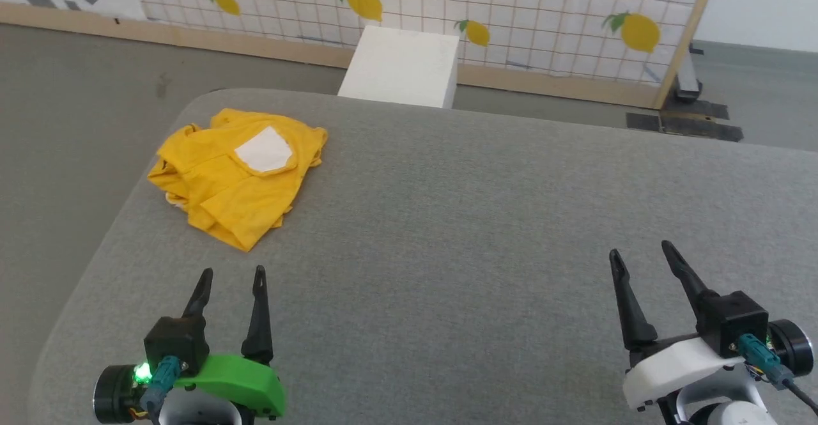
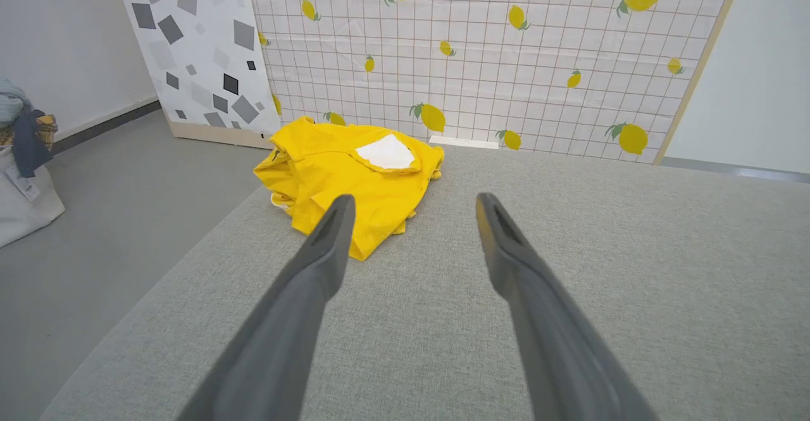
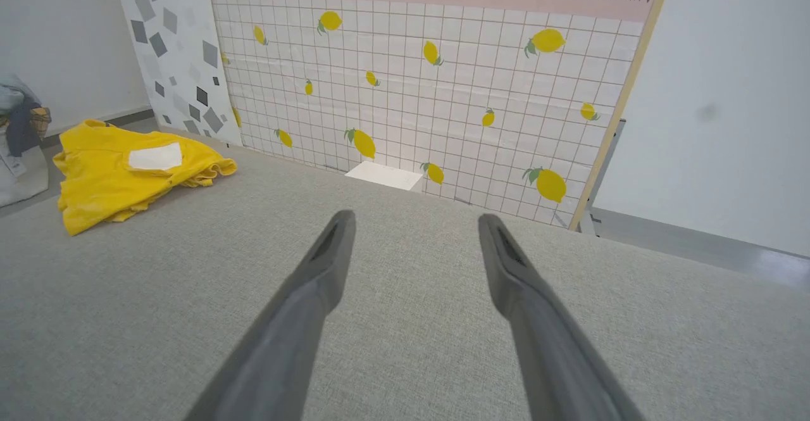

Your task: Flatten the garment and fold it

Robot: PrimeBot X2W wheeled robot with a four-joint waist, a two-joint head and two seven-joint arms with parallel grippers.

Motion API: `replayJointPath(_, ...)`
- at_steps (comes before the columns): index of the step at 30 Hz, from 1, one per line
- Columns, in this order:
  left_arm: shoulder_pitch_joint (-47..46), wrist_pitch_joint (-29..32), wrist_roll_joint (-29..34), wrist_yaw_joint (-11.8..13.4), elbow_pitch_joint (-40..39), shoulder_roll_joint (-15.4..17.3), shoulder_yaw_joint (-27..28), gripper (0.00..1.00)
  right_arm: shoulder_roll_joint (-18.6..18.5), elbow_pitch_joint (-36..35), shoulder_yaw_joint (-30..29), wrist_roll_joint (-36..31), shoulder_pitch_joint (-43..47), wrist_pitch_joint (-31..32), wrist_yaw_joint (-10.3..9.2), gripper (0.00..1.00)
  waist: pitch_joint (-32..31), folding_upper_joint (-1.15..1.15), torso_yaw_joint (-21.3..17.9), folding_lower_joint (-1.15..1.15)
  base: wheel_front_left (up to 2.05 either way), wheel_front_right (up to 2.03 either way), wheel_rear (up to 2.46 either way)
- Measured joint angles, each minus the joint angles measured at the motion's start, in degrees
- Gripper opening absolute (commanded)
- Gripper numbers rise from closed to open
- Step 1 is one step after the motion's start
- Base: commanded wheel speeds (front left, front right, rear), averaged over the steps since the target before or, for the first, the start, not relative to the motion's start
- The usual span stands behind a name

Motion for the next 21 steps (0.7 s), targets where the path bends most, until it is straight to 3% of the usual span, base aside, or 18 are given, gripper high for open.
replayJointPath(21, 1.0, -2.5, -1.0, -1.0, 0.4, 0.0, 0.1, 1.0, 0.0, 1.9, 3.8, 0.0, 0.0, -2.6, 0.0, 1.0, -0.3, 0.0, 9.3, 0.0, 0.0, 0.0, 0.0)
